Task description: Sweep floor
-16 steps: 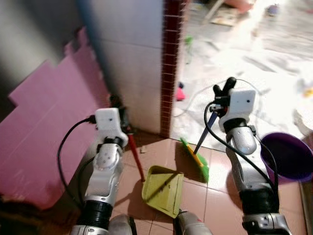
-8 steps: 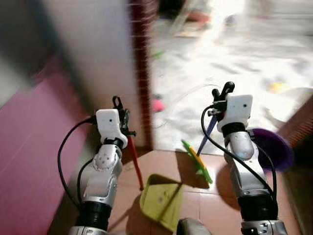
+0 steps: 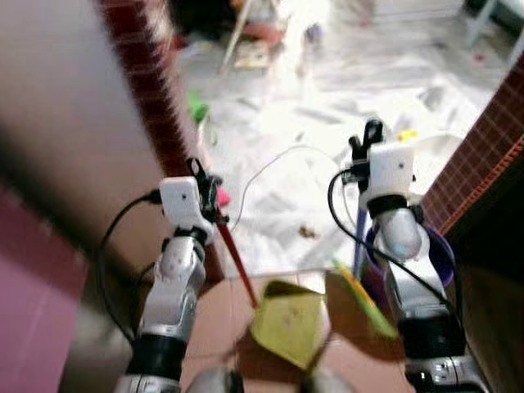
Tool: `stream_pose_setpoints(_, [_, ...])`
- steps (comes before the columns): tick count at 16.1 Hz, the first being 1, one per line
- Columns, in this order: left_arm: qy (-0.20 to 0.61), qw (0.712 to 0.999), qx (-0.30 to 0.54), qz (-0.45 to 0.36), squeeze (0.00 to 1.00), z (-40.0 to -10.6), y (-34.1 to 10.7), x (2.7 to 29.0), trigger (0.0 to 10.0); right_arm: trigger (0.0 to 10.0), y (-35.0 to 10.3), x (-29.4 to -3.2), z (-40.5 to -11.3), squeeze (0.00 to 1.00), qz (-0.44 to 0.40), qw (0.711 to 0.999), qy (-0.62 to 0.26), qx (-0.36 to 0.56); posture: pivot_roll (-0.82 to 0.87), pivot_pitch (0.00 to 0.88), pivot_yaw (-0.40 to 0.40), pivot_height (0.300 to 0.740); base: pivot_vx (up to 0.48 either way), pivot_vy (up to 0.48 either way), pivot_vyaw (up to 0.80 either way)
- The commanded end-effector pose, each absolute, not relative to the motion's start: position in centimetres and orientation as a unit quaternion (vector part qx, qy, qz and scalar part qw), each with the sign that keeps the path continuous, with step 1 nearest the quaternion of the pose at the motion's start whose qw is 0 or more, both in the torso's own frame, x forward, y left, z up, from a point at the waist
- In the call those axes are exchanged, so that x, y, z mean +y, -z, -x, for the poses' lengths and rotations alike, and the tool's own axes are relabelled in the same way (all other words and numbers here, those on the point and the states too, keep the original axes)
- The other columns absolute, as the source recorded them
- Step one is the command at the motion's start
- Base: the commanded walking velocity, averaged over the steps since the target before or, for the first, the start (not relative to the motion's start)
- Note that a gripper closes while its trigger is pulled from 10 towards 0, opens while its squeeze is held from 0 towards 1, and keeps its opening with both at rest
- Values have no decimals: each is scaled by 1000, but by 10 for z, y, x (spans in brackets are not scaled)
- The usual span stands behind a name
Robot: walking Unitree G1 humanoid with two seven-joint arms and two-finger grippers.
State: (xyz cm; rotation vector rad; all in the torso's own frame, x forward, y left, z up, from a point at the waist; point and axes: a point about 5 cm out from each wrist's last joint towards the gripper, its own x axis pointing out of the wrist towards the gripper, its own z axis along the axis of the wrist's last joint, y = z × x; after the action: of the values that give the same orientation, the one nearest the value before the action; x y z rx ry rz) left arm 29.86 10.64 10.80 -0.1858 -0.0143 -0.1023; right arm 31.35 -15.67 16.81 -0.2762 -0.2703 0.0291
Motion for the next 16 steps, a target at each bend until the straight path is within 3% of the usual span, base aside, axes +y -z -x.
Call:
stream_pose_setpoints(1, [60,992,-24,104,0,-298,-117,96,10000,10000,-189,-162,-315,0,151,972,-4,-182,-136,0,62,740,337,341,0])
stream_pose_setpoints(9, [56,994,-19,92,0,-296,-116,98,10000,10000,-193,-151,-317,0,144,969,-12,-201,-121,0,57,740,322,332,0])
stream_pose_setpoints(16, [-27,998,-11,54,0,-294,-108,109,10000,10000,-212,-137,-318,0,150,953,-72,-255,-114,0,50,740,0,0,0])
